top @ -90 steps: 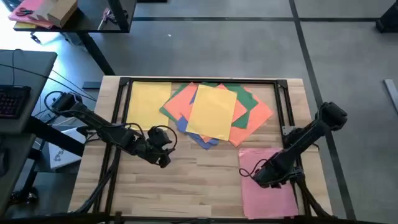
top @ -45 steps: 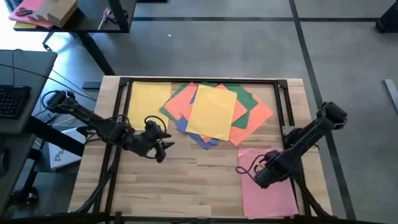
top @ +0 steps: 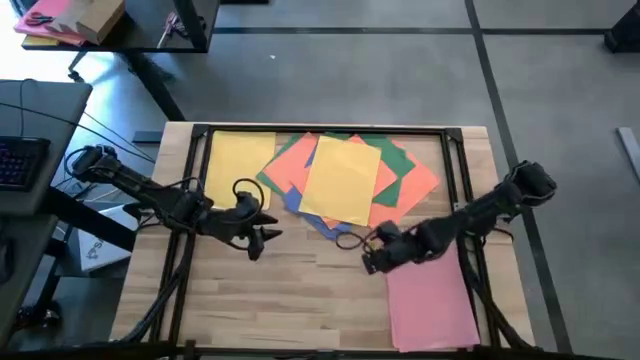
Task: Organize paper
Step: Stack the pink paper on top of the stacked pink papers
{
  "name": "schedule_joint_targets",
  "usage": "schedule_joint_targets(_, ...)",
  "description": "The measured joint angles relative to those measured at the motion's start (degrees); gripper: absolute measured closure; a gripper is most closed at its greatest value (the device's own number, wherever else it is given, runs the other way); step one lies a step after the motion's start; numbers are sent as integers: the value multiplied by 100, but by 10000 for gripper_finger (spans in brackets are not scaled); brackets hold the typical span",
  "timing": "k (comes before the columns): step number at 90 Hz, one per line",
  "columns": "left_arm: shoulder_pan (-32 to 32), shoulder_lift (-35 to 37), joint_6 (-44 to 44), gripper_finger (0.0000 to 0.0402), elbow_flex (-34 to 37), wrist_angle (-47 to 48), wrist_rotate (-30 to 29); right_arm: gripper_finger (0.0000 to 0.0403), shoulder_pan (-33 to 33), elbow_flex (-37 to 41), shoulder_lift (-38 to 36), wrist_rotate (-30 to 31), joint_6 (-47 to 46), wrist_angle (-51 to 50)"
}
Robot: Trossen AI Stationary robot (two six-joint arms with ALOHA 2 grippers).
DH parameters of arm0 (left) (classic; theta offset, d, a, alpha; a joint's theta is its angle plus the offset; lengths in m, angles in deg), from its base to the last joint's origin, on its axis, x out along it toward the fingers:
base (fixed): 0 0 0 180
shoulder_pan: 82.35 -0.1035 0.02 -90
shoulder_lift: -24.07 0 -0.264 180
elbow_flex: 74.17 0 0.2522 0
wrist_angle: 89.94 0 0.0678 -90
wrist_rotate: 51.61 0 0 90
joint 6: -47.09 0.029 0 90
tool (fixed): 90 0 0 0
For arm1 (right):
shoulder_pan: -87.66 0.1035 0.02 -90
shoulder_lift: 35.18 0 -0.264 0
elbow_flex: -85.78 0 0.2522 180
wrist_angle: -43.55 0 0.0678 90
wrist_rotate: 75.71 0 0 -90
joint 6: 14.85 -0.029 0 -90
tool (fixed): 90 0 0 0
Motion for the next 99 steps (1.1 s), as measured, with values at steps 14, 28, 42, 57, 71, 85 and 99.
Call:
schedule_joint_targets(14, 0, 0, -484, 229, 0, 58, -174, 254, -517, 468, 81, -143, 2049, 1343)
schedule_joint_targets(28, -40, -30, -763, 229, 0, 68, -162, 296, -959, 793, 311, -699, 3398, 1540)
schedule_joint_targets(42, -61, -85, -1147, 229, 0, 74, -110, 348, -1010, 941, 525, -1425, 4469, 1317)
schedule_joint_targets(57, -66, -211, -1527, 229, 0, 62, -154, 397, -921, 919, 596, -1318, 5207, 875)
schedule_joint_targets(71, -66, -340, -1848, 229, 0, 48, -159, 395, -917, 925, 514, -1378, 5618, 634)
schedule_joint_targets(85, -83, -526, -1970, 229, 0, 45, -184, 401, -922, 925, 481, -1383, 5963, 478)
schedule_joint_targets(99, -212, -758, -2109, 229, 0, 41, -93, 402, -922, 925, 476, -1362, 6120, 415)
